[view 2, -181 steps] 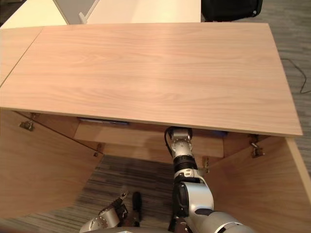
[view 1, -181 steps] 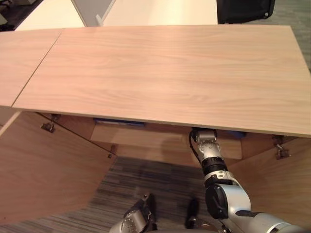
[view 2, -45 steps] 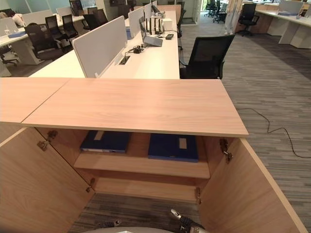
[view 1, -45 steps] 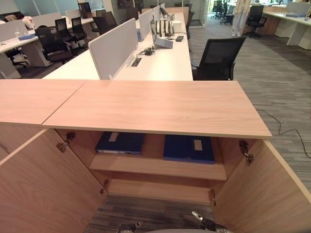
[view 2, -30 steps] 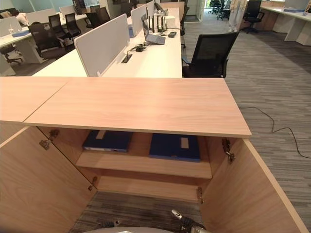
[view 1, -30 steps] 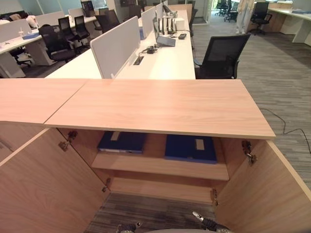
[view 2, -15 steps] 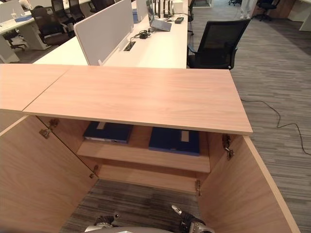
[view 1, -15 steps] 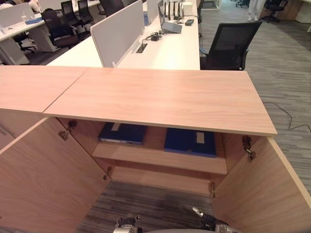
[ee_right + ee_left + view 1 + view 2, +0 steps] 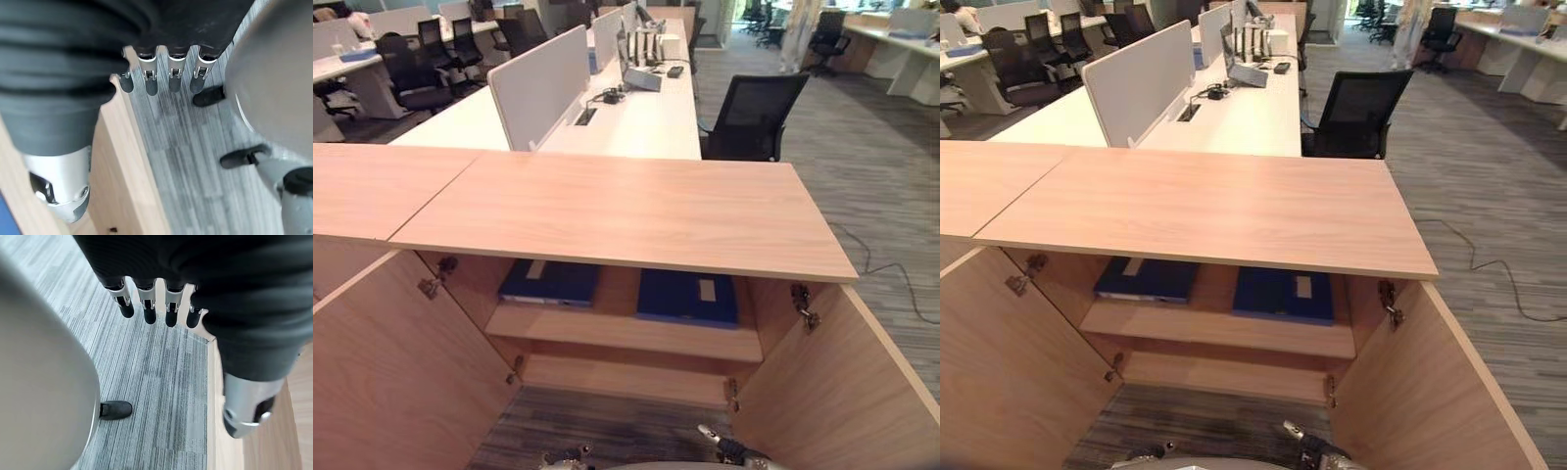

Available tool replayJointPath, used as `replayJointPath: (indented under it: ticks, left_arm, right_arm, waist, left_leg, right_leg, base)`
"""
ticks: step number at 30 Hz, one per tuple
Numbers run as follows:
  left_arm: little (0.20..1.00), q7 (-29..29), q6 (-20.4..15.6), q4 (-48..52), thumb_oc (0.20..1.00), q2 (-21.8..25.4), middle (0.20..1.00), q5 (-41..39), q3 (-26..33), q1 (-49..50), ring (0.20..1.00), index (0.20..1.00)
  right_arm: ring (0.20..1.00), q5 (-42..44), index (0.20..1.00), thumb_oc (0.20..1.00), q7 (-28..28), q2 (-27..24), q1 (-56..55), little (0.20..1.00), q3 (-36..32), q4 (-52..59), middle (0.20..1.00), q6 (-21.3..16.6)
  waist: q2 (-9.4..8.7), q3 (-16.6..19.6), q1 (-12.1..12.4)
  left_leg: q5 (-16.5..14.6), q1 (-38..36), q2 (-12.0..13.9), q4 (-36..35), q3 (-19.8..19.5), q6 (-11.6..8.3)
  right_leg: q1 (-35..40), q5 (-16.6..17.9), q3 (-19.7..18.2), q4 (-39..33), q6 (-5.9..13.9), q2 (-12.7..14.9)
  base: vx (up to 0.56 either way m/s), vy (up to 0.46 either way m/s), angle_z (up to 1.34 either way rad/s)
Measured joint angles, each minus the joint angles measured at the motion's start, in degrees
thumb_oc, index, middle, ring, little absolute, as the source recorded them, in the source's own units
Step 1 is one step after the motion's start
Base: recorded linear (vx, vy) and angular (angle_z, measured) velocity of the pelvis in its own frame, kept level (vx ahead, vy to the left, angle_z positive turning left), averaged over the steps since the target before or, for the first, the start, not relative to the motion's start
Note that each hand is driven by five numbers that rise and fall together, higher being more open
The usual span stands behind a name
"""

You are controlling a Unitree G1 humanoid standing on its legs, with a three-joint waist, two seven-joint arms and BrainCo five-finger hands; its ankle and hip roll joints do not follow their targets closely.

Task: Put the empty folder in the office cabinet

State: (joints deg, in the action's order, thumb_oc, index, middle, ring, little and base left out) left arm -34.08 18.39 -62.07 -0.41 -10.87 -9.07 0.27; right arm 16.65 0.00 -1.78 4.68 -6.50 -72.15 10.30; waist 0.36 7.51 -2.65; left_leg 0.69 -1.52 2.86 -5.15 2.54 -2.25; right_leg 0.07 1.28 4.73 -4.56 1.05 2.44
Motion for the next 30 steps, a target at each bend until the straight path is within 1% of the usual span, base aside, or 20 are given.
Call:
replayJointPath:
  ticks: [4,7,9,10,11,19,22,30]
  left_arm:
    - [1.0,1.6,0.1,1.7,1.0,0.7,1.0,0.0,-0.1,1.7,1.0,1.0]
    - [1.0,3.2,0.0,1.4,1.0,0.8,1.0,0.1,-0.4,1.7,1.0,1.0]
    - [1.0,3.9,0.0,1.4,1.0,0.6,1.0,0.2,-0.4,1.6,1.0,1.0]
    - [1.0,4.0,0.0,1.4,1.0,0.6,1.0,0.2,-0.6,1.5,1.0,1.0]
    - [1.0,4.2,0.0,1.4,1.0,0.6,1.0,0.2,-1.9,1.6,1.0,1.0]
    - [1.0,4.8,0.2,1.4,1.0,0.6,1.0,1.1,-2.6,1.7,1.0,1.0]
    - [1.0,4.9,0.9,1.6,1.0,0.6,1.0,1.1,-2.6,1.7,1.0,1.0]
    - [1.0,6.0,2.5,3.8,1.0,0.6,1.0,1.1,-2.4,2.4,1.0,1.0]
  right_arm:
    - [1.0,0.0,1.0,1.0,0.0,-0.1,-0.1,1.0,-0.1,0.1,1.0,0.0]
    - [1.0,0.0,1.0,1.0,-0.1,-0.1,-0.1,1.0,0.0,0.1,1.0,0.0]
    - [1.0,0.0,1.0,1.0,-0.1,-0.5,0.0,1.0,0.1,0.2,1.0,-0.1]
    - [1.0,0.0,1.0,1.0,-0.1,-0.5,0.0,1.0,0.2,0.2,1.0,-0.1]
    - [1.0,0.0,1.0,1.0,-0.1,-0.5,0.0,1.0,0.4,0.1,1.0,-0.1]
    - [1.0,0.0,1.0,1.0,-0.2,-0.5,-0.2,1.0,0.4,0.1,1.0,-0.2]
    - [1.0,0.0,1.0,1.0,-0.3,-0.5,-0.2,1.0,1.6,0.0,1.0,-0.2]
    - [1.0,0.0,1.0,1.0,-0.3,-0.5,-0.2,1.0,2.0,0.1,1.0,0.0]
  waist:
    - [0.6,0.5,0.1]
    - [1.1,0.9,0.1]
    - [1.76,0.9,0.1]
    - [1.77,0.9,0.0]
    - [1.89,1.1,0.0]
    - [1.64,1.4,0.0]
    - [1.47,1.5,0.0]
    - [1.48,1.6,0.1]
  left_leg:
    - [-0.4,-0.2,-0.5,0.0,0.5,0.58]
    - [-0.5,-0.4,-0.3,0.0,0.5,0.66]
    - [-0.5,-0.6,-0.1,0.0,0.6,0.67]
    - [-0.5,-0.8,0.0,0.0,0.6,0.66]
    - [-0.5,-0.8,0.1,0.0,0.7,0.66]
    - [-0.5,-0.8,0.5,0.0,1.4,0.68]
    - [-0.6,-0.7,0.5,0.0,1.4,0.72]
    - [-0.6,-0.7,0.5,0.0,1.4,0.77]
  right_leg:
    - [0.1,-0.1,-0.7,-0.3,0.51,0.1]
    - [0.2,-0.1,-0.8,-0.4,0.54,-0.1]
    - [0.4,-0.1,-0.8,-0.5,0.52,-0.3]
    - [0.5,-0.1,-0.9,-0.5,0.48,-0.3]
    - [0.5,-0.1,-0.9,-0.6,0.44,-0.3]
    - [0.1,-0.1,-1.7,-0.8,0.36,-1.0]
    - [0.0,-0.2,-1.8,-0.8,0.36,-0.9]
    - [0.0,-0.2,-1.8,-0.8,0.34,-0.9]
  base:
    - [0.01,0.064,-0.07]
    - [0.01,0.021,-0.01]
    - [0.0,0.0,0.0]
    - [0.0,0.0,0.0]
    - [0.02,0.004,-0.04]
    - [0.0,0.004,-0.05]
    - [0.0,0.0,0.0]
    - [0.0,0.0,0.0]
